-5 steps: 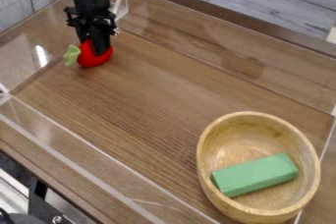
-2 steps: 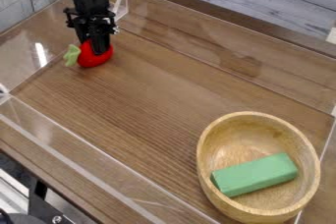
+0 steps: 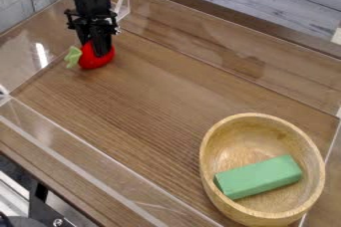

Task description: Move the red object to the left side of the table

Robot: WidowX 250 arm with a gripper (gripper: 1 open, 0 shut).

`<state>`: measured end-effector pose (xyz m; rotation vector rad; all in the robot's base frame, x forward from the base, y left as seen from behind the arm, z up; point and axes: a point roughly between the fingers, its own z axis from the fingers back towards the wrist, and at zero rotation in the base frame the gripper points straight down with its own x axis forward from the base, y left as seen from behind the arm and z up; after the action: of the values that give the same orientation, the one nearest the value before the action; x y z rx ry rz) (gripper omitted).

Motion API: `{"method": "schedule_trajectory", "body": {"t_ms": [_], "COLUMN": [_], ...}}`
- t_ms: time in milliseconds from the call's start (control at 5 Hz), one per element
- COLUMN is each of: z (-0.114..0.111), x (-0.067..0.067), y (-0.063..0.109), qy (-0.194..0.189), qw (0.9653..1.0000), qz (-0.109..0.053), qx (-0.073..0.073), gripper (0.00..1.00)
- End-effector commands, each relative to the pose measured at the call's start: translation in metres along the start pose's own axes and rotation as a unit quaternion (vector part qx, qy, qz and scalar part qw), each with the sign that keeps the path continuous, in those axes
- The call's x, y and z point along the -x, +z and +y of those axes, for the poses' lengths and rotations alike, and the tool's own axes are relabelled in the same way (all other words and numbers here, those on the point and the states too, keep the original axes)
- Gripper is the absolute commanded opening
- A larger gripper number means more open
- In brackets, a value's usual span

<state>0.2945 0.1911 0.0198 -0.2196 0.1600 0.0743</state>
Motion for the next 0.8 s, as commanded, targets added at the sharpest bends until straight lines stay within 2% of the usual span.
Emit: {"method": "schedule_trajectory", "body": {"t_ms": [0,200,600], "z": [0.013,0.02,0.023], "x": [0.009,0.011,0.021], "y": [-0.009,-0.004,0.021], "qy": [0.018,0.029,0.044], "qw": [0.9996,0.9993,0.9985], "qz": [0.017,0.015,-0.007], "qx": [0.014,0.021,0.033], "gripper": [1.0,1.0,1.0]}}
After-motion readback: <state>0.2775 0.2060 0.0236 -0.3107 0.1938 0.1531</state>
